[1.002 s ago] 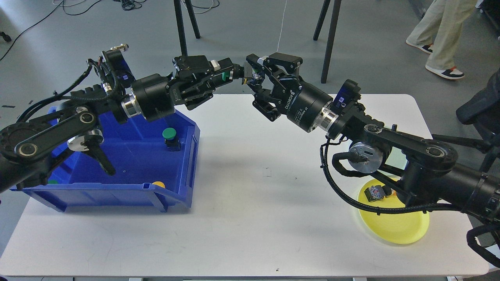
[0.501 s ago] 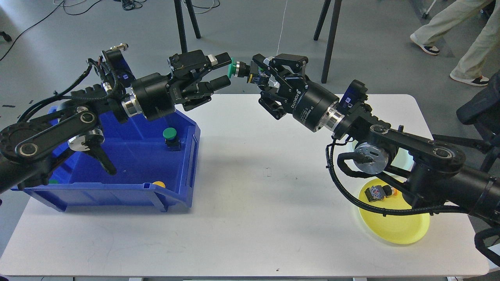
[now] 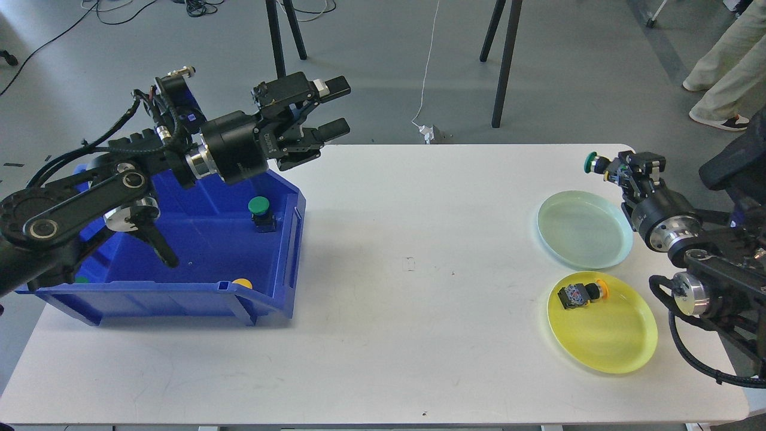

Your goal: Pass button and place on color plate

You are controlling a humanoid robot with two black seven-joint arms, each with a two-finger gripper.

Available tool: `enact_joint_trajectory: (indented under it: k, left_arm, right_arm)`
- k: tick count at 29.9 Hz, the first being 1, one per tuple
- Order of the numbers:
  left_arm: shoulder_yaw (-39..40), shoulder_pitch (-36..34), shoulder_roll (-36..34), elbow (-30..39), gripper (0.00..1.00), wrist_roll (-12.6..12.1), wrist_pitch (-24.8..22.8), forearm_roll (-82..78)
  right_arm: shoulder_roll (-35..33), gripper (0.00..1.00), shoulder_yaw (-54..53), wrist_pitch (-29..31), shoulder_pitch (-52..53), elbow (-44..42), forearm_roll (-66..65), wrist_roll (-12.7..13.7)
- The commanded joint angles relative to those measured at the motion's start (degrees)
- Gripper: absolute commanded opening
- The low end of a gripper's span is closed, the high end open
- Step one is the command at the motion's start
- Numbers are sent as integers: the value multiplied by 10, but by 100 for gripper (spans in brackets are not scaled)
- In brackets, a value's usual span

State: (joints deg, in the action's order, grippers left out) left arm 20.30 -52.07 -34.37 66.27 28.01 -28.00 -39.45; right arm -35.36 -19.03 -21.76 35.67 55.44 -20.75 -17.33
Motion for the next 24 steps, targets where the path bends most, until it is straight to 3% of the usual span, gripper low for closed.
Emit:
enact_joint_trajectory:
  k: [1,7,8,9,14,17,20,24]
  left_arm:
    - [0,0,0,0,88,0,0,0]
    - [0,0,0,0,88,0,0,0]
    - [0,0,0,0,88,0,0,0]
    - [0,0,-1,0,88,0,0,0]
    - [0,2,-1,0,89,0,0,2]
    - [2,6,-1,-3,90,0,0,23]
    - [26,10,-1,-38,91,0,0,107]
    - [73,26,-7,-80,93,0,0,218]
  right_arm:
    - [19,10,43,-31,2,-30,-13,1]
    - [32,75,39,-42,5,-45,-11,-3]
    - [32,94,38,-41,6,-44,-11,-3]
    - [31,100,39,-39,7,-42,-11,-2]
    - [24,100,35,-29,8,-29,-8,-2]
    - [7,100,-23,-2,11,23,-5,1]
    - [-45,100,-132,124,2,99,10,1]
    - [-67,100,-254,373,-27,133,103,-1]
